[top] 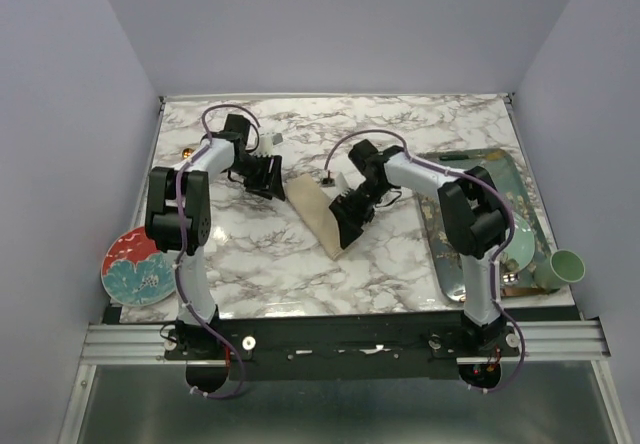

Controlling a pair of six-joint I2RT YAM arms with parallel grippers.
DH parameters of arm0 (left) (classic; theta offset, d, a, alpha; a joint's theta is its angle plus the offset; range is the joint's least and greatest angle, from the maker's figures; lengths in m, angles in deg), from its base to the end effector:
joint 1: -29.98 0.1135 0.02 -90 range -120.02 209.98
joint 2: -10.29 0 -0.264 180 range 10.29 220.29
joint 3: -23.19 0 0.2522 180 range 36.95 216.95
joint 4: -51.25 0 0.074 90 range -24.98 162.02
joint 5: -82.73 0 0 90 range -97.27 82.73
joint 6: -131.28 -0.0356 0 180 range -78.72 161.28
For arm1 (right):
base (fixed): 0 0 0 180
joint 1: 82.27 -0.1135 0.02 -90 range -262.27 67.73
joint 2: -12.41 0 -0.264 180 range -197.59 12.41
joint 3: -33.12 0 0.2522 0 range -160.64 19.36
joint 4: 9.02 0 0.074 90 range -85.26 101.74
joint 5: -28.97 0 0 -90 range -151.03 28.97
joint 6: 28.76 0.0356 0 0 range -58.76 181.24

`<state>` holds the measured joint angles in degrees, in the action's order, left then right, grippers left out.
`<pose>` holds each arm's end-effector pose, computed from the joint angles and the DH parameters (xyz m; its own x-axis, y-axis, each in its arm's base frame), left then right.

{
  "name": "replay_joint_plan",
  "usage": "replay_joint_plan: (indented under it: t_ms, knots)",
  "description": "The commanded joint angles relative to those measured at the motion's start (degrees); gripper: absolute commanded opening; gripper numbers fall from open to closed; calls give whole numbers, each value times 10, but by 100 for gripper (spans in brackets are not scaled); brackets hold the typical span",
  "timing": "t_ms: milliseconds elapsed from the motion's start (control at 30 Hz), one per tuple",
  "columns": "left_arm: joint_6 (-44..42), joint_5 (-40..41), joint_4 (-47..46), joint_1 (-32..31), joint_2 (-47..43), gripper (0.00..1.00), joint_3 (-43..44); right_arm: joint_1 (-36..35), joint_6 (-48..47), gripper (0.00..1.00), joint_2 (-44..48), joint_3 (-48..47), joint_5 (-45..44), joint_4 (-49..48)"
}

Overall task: Fold the napkin into a case and place the utensils inside
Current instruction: Move the smaller rectangle-folded napkin to the center of the board.

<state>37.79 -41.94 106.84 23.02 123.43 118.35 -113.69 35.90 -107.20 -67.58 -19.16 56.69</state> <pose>0.3875 -0.0677 0.1793 -0.9345 0.1645 -0.3155 0.3168 0.7883 -0.5274 0.3276 0.2280 0.1612 -0.5789 -0.7271 -0.3691 -0.7627 0.3227 0.5604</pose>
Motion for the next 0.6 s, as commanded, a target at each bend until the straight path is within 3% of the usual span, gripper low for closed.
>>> replay_joint_plan:
  t_ms: [0,167,300,433,567]
  knots:
    - [14,-29,-17,-31,57,58,64,-67,37,91,32,70,60,-43]
    - [33,-61,-34,-81,99,57,114,-100,89,92,48,97,80,-85]
    - [63,-67,-38,-79,91,57,115,-88,111,95,89,98,40,-87]
    - [64,-27,-45,-33,16,57,115,-44,122,96,167,119,4,-81]
    - [58,22,4,33,-47,58,155,-9,111,98,237,114,-61,-86]
